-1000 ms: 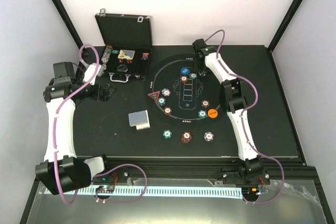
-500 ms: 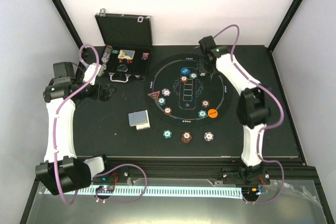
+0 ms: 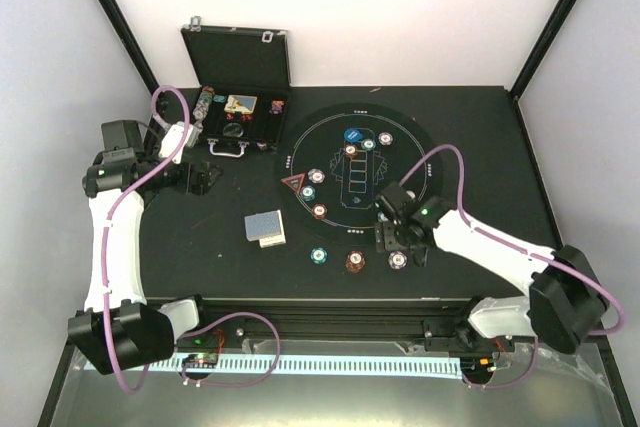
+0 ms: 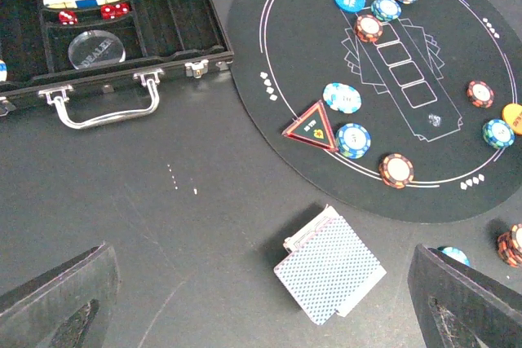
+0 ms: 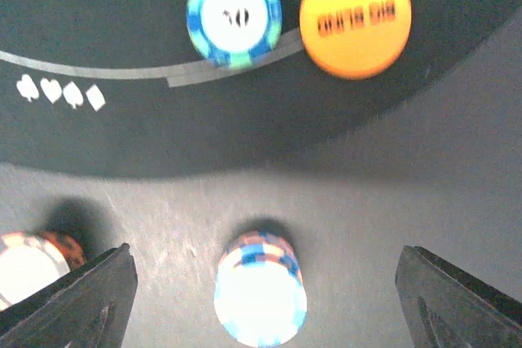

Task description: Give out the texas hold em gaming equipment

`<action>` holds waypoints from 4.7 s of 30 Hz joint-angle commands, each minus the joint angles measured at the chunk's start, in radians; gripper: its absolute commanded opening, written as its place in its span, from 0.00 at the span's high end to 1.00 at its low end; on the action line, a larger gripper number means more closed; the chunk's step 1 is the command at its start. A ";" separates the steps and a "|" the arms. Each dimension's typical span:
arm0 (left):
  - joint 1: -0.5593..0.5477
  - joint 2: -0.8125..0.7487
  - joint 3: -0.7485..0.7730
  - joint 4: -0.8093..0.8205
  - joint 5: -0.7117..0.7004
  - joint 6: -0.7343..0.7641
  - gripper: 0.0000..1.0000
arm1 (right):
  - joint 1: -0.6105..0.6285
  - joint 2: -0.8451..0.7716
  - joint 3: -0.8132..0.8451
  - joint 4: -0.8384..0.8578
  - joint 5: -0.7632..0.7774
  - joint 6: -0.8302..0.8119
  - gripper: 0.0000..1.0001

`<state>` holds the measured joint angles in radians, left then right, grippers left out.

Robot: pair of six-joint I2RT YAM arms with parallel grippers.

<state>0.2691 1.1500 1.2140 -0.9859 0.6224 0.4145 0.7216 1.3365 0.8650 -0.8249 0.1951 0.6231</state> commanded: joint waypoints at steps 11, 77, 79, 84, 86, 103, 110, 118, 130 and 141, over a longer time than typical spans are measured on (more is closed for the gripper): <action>0.008 0.000 -0.005 -0.013 0.027 0.048 0.01 | 0.094 -0.054 -0.212 0.094 -0.051 0.154 0.11; 0.007 -0.010 -0.007 -0.022 0.012 0.049 0.01 | -0.068 -0.052 0.054 -0.058 0.032 -0.042 0.74; 0.008 -0.011 -0.007 -0.023 0.009 0.049 0.01 | -0.141 -0.036 0.080 -0.044 0.027 -0.081 0.75; 0.007 -0.010 -0.007 -0.027 0.001 0.054 0.01 | -0.312 0.080 0.159 0.029 0.027 -0.149 0.75; 0.007 -0.009 -0.007 -0.029 -0.001 0.057 0.01 | -0.355 0.149 0.193 0.063 0.013 -0.159 0.75; 0.007 -0.009 -0.012 -0.063 0.041 0.132 0.01 | -0.399 0.544 0.386 0.157 0.006 -0.175 0.77; 0.007 0.005 -0.046 -0.082 0.110 0.249 0.01 | -0.404 0.575 0.386 0.168 0.012 -0.179 0.58; -0.025 0.014 -0.124 -0.088 0.174 0.454 0.01 | -0.398 0.473 0.392 0.144 0.013 -0.173 0.12; -0.257 0.038 -0.313 0.035 -0.003 0.637 0.01 | -0.077 0.032 0.036 0.272 -0.047 0.009 0.00; -0.294 0.087 -0.421 0.148 -0.042 0.797 0.01 | 0.087 -0.151 -0.330 0.527 -0.112 0.126 0.00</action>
<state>-0.0174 1.2259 0.8013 -0.9123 0.5846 1.1175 0.8005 1.2045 0.5819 -0.4202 0.0937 0.6945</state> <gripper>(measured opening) 0.988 1.000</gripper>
